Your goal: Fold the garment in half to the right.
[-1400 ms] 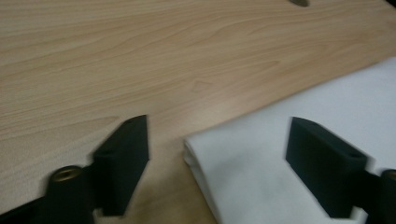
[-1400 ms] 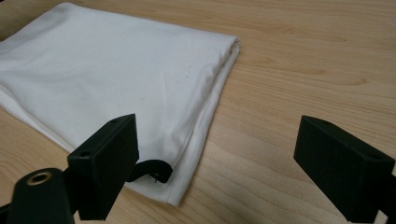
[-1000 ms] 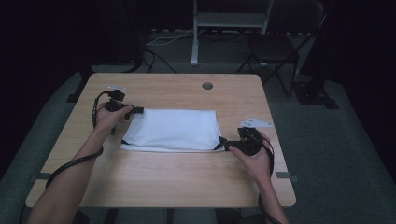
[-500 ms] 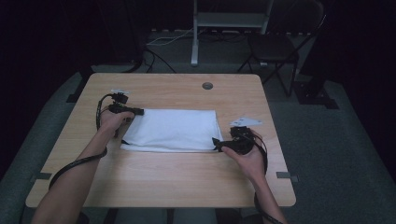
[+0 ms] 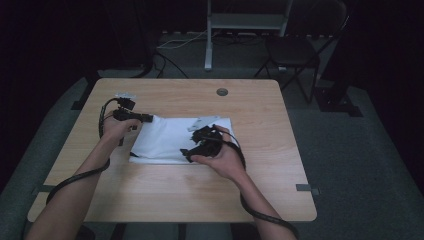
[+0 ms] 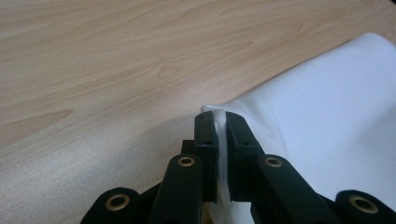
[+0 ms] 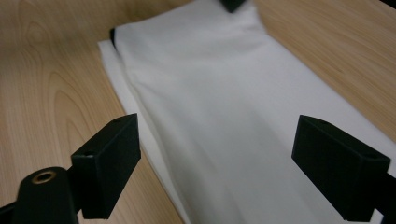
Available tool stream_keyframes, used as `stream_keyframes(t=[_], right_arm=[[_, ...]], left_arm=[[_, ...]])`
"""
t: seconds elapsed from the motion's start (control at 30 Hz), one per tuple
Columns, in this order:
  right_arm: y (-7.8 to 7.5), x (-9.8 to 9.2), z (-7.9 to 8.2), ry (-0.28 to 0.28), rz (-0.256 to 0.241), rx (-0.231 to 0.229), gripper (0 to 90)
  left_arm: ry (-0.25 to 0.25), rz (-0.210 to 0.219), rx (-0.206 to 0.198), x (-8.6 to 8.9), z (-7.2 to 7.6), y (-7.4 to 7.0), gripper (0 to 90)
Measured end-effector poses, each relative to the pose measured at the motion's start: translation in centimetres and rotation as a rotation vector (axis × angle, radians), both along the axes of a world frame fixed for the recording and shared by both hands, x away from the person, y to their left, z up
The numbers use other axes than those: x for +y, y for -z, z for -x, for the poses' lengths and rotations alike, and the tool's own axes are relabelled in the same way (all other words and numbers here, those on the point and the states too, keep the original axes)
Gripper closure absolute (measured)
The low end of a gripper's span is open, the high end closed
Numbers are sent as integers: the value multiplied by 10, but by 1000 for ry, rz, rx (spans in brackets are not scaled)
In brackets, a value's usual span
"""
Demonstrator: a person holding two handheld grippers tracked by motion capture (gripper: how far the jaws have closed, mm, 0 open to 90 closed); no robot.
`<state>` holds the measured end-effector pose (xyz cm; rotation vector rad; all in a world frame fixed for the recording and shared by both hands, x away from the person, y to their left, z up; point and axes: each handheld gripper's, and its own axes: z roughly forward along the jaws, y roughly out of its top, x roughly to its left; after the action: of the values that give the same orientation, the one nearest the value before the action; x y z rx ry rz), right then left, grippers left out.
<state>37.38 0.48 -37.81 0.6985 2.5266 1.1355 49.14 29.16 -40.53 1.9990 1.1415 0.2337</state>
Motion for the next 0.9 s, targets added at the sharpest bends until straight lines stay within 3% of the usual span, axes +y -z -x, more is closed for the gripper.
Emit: stream_keyframes(t=[0.17,0.5,0.7,0.9], right_arm=[[3,41,-4,-62,28,-7,163],[11,106,-1,-190,66,-20,268],[21,136,3,-242,107,-36,337],[34,153,2,-246,141,-42,377]], left_arm=[[-1,-7,1,1,2,-4,843],[29,-32,0,3,6,-15,849],[41,-39,-10,2,9,-21,853],[46,-49,-7,4,10,-23,854]])
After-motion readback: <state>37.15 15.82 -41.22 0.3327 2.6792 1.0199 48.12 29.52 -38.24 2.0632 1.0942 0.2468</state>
